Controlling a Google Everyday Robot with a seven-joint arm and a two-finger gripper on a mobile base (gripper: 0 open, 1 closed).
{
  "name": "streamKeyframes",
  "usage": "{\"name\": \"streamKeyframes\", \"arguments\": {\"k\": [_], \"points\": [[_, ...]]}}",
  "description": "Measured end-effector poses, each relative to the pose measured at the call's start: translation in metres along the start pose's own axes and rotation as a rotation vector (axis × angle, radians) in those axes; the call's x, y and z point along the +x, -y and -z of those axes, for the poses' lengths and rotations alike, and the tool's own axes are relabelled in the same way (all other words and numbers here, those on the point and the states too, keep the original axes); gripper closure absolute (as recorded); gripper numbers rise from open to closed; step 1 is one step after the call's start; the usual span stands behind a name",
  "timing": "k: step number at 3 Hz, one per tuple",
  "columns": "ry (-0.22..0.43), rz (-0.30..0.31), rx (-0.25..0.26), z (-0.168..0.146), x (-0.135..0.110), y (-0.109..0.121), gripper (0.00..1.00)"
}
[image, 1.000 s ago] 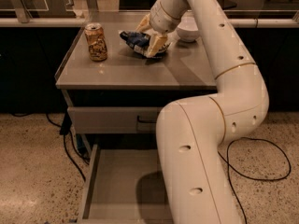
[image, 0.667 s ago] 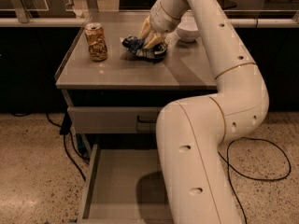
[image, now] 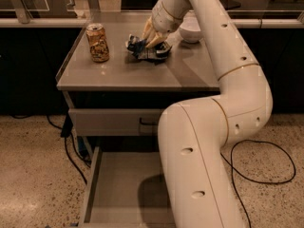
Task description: Place blue chip bag into middle drawer
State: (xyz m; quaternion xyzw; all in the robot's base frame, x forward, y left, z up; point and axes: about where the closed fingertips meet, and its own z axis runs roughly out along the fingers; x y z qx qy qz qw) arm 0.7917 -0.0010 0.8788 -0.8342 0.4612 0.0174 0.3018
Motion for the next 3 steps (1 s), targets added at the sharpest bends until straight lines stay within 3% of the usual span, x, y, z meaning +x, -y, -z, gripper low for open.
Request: {"name": "streamKeyframes", "arguments": {"k": [1, 3], "points": [[-0.028, 0.043, 0.012, 0.014, -0.012, 0.010, 1.00], [-0.093, 0.162, 0.059, 0.087, -0.067, 0.033, 1.00]]}}
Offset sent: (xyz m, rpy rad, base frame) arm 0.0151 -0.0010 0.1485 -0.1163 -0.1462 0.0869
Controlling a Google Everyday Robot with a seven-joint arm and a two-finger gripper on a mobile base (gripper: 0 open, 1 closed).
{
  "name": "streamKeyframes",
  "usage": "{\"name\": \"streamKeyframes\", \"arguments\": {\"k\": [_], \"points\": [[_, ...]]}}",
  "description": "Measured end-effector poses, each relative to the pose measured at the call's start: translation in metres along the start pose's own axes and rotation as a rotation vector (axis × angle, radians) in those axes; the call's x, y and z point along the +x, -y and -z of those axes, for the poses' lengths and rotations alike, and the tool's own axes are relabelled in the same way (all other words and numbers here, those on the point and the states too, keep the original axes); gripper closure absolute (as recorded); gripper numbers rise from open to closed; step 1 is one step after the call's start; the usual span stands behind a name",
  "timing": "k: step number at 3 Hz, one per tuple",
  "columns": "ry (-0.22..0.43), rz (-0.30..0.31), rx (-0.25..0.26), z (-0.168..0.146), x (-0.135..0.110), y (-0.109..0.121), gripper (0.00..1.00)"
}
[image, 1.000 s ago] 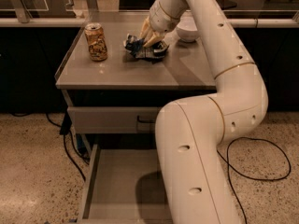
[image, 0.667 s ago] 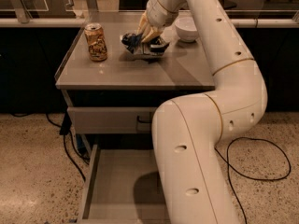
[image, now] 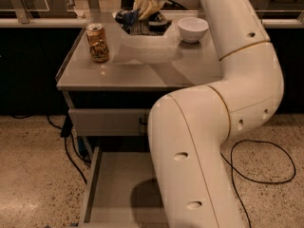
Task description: Place blue chip bag into middle drawer
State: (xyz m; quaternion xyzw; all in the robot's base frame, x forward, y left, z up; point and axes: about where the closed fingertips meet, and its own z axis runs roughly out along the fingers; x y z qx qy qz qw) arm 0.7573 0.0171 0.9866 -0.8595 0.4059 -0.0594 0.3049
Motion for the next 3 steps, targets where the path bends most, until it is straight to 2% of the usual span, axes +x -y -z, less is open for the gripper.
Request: {"name": "streamKeyframes", "arguments": {"k": [1, 2, 3], "points": [[-0.040, 0.023, 0.028, 0.047, -0.017, 0.009, 1.00], [-0.092, 0.020, 0.063, 0.103, -0.040, 0.017, 1.00], [-0.129, -0.002, 0.076, 0.140, -0.052, 0.014, 1.00]]}}
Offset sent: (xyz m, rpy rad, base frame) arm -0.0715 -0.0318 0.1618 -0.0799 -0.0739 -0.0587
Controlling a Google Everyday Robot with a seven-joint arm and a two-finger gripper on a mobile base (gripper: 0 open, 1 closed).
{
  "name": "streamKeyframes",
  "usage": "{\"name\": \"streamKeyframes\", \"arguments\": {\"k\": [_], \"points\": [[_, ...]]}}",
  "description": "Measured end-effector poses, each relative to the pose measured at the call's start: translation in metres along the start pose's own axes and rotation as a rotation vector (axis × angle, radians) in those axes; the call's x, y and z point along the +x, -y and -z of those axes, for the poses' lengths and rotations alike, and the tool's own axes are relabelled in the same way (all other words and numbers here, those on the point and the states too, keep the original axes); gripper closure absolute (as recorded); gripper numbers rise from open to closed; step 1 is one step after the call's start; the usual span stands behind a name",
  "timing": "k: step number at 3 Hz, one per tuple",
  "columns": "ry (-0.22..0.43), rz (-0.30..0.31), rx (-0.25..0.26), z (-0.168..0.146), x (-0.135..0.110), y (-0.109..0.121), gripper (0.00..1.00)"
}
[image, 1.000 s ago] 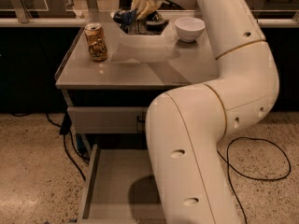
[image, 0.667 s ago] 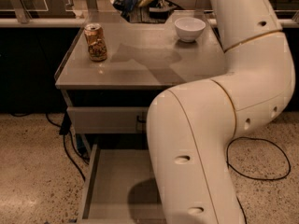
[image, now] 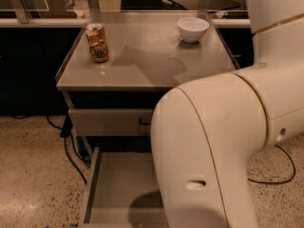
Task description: Place blue chip bag into middle drawer
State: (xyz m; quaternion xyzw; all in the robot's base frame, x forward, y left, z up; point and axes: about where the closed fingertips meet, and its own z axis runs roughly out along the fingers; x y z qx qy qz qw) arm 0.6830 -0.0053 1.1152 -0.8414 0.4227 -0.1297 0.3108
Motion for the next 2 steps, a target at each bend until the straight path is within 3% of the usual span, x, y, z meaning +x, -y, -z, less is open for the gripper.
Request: {"name": "streamKeyframes", "arguments": {"k": [1, 2], "points": [[0.000, 0.004, 0.030, 0.043, 0.015, -0.018, 1.00], [0.047, 0.026, 0.058, 0.080, 0.046, -0.059, 1.00]]}}
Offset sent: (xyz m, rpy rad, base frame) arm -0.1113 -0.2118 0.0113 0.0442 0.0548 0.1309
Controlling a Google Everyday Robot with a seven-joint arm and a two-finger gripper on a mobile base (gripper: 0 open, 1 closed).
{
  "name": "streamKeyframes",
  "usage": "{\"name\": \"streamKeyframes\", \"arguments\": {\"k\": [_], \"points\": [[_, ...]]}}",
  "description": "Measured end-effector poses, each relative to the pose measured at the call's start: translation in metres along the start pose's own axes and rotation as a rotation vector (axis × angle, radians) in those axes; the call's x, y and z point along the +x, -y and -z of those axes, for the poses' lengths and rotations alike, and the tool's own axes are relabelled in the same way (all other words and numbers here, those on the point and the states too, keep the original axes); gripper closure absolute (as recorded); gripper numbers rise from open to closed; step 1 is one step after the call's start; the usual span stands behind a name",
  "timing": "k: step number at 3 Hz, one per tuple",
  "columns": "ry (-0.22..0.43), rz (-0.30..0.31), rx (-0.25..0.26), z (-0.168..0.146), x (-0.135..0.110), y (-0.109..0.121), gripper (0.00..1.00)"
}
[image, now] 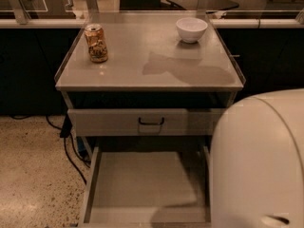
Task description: Place blue chip bag into middle drawer
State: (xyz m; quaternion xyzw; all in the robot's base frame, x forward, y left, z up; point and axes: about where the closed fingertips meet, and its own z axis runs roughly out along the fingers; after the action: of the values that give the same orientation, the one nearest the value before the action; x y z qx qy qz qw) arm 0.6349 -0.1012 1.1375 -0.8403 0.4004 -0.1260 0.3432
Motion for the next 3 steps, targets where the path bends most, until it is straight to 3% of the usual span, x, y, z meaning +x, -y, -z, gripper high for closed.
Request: {"name": "streamKeyframes", "arguments": {"k": [2, 3], "points": [[0.190, 0.040, 0.076, 0.032, 0.045, -0.083, 1.00], [0.268, 0.039, 0.115, 0.028, 0.058, -0.105, 1.00]]}}
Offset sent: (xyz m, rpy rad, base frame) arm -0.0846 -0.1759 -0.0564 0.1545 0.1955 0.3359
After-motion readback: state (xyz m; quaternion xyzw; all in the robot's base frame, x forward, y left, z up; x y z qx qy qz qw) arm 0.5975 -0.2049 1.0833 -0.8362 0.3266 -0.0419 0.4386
